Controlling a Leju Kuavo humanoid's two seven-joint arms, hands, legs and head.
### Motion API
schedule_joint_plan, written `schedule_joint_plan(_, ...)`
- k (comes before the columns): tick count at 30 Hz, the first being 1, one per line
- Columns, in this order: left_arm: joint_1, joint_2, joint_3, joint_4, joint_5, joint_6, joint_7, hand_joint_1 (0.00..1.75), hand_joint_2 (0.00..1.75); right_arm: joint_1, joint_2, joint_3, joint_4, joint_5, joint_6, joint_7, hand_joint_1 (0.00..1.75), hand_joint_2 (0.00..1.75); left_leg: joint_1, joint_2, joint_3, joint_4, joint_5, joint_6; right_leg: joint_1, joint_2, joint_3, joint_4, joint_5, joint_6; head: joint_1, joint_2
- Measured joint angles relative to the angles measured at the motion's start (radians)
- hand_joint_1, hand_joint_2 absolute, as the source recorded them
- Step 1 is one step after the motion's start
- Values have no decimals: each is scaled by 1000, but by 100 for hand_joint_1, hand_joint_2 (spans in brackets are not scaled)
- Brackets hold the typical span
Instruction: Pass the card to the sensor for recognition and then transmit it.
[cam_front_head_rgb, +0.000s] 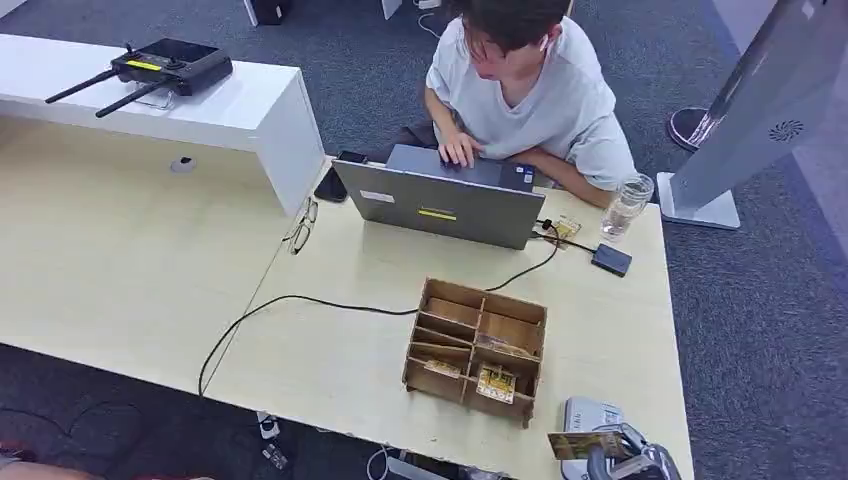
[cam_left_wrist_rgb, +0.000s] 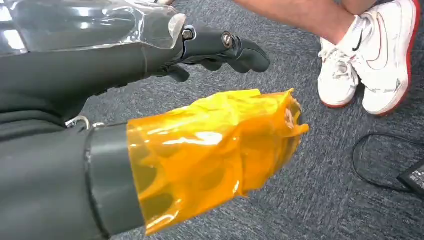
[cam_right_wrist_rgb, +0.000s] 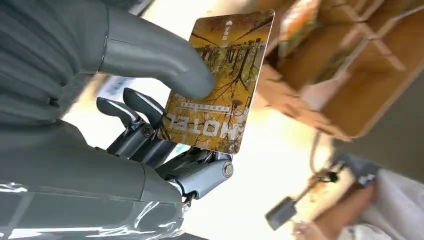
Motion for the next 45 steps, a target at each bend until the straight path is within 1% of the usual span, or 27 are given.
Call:
schedule_joint_plan(2,0,0,0,0,0,0,0,0,0,11,-27,-1,-3,4,-12,23,175,175,0,0,0,0,0,0,0,0,0,0,0,0,0,0)
schedule_joint_plan(5,0,0,1,0,0,0,1,0,0,19,-49,-2,-3,41,-27,61,175,175,0,0,0,0,0,0,0,0,0,0,0,0,0,0)
schedule_joint_plan(9,-1,0,1,0,-6,0,8,0,0,10,-53,2,0,123,-15,127,175,175,0,0,0,0,0,0,0,0,0,0,0,0,0,0)
schedule_joint_plan(15,-2,0,1,0,-13,-1,17,0,0,-32,-51,34,23,176,4,155,175,175,0,0,0,0,0,0,0,1,0,0,0,0,0,0)
schedule_joint_plan(22,-2,0,1,0,-20,-1,22,0,0,-104,-14,77,77,227,29,168,175,175,0,0,0,0,0,0,0,0,0,0,0,0,0,0)
schedule_joint_plan(30,-2,0,1,0,-21,-1,23,0,0,-128,7,93,107,233,32,173,175,175,0,0,0,0,0,0,0,0,0,0,0,0,0,0)
schedule_joint_plan(36,-3,0,0,0,-29,-2,28,0,0,-161,31,100,135,313,53,217,175,175,0,1,1,0,0,0,0,1,0,0,0,0,0,0)
schedule_joint_plan(39,-3,0,0,0,-35,-2,35,0,0,-175,53,98,167,379,58,252,175,175,0,0,1,0,0,0,0,0,1,0,0,0,0,0)
schedule_joint_plan(45,-3,-1,0,0,-39,-5,44,0,0,-176,94,51,201,510,90,294,175,175,0,0,0,0,0,0,0,0,0,0,0,0,0,0)
